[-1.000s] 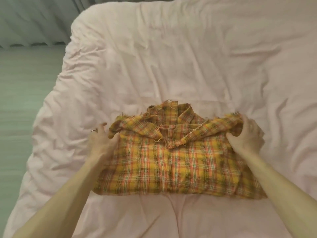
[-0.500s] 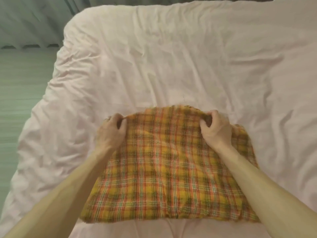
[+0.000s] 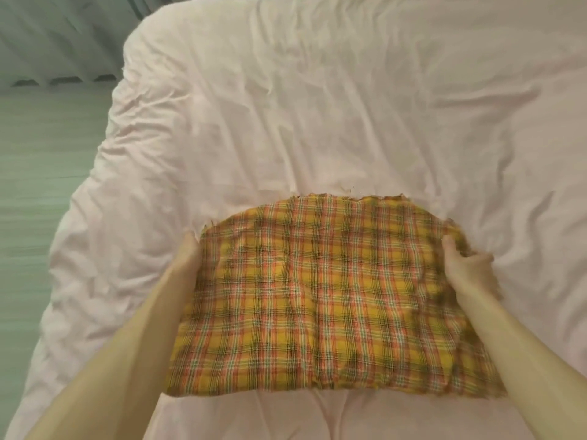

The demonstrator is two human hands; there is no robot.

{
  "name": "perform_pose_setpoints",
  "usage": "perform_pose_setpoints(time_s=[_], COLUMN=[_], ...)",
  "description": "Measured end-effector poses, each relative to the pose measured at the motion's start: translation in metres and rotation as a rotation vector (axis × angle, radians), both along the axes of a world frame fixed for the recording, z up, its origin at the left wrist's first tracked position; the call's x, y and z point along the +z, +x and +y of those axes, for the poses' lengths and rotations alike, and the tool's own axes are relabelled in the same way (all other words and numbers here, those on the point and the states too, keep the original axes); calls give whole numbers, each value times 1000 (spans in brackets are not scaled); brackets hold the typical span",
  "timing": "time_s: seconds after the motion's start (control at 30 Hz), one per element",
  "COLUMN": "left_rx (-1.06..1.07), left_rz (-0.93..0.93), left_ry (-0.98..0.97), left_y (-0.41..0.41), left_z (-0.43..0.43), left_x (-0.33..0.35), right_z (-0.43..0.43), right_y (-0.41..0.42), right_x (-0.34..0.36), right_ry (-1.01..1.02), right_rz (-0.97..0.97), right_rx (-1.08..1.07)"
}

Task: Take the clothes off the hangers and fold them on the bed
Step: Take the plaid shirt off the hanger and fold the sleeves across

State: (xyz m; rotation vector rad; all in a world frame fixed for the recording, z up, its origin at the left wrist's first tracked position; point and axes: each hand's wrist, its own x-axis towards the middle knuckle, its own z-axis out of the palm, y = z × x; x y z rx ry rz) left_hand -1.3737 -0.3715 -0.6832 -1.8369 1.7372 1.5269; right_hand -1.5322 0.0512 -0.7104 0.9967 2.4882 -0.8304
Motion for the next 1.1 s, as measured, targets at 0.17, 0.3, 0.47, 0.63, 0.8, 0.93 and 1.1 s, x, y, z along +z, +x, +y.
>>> perform_pose_setpoints(time_s=[0.17, 0.3, 0.47, 0.63, 0.8, 0.93, 1.1], left_rx=[-21, 203, 208, -84, -583, -1102, -1591], left_rz=[244, 525, 457, -33, -44, 177, 202], left_ry=[203, 21, -241, -449, -880, -843, -945], left_y=[-8, -6, 17, 20, 18, 52, 140], left_z=[-8, -6, -17, -18, 58, 144, 163], left_x=[18, 37, 19, -11, 8, 5, -39], right_z=[-6, -20, -32, -32, -31, -58, -53], right_y=[-9, -3, -4, -2, 53, 123, 199], right_x=[4, 30, 40, 20, 12, 17, -3], right_ry=[-264, -246, -155, 85, 200, 139, 151], right_rz=[111, 337, 423, 68, 327, 481, 456], right_rx=[-37, 51, 134, 248, 542, 867, 1332])
